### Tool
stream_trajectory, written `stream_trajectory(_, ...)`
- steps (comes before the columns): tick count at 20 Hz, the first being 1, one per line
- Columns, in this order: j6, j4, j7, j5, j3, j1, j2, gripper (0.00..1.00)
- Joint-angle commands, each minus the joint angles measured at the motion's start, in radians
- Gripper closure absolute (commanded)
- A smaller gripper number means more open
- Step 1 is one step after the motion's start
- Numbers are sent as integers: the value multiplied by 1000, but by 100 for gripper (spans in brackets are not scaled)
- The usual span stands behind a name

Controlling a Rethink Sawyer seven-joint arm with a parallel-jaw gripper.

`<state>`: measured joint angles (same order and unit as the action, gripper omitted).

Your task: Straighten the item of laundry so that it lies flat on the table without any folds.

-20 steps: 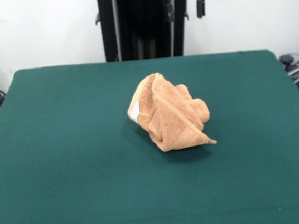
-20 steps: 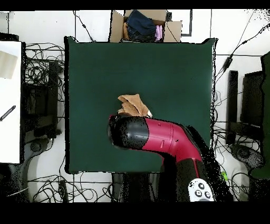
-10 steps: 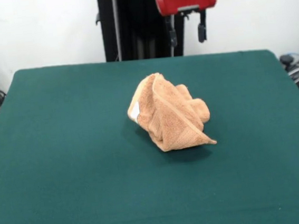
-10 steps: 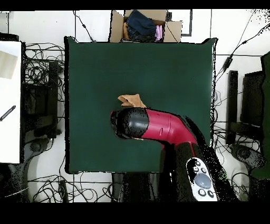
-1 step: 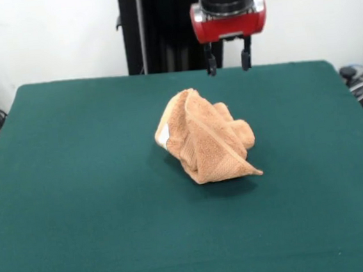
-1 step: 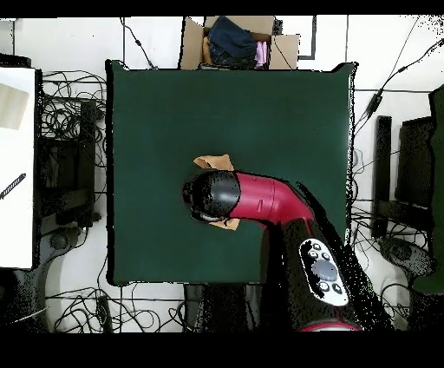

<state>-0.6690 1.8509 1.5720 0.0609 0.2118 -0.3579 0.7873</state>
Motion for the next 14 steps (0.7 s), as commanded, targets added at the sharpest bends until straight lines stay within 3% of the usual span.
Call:
stream_trajectory(1, 17, -85, -9, 62, 84, 24, -108, 0)
stream_trajectory(10, 21, -148, -27, 69, 95, 23, -174, 0)
stream_trajectory(14, 76, -154, -33, 86, 102, 23, -164, 0)
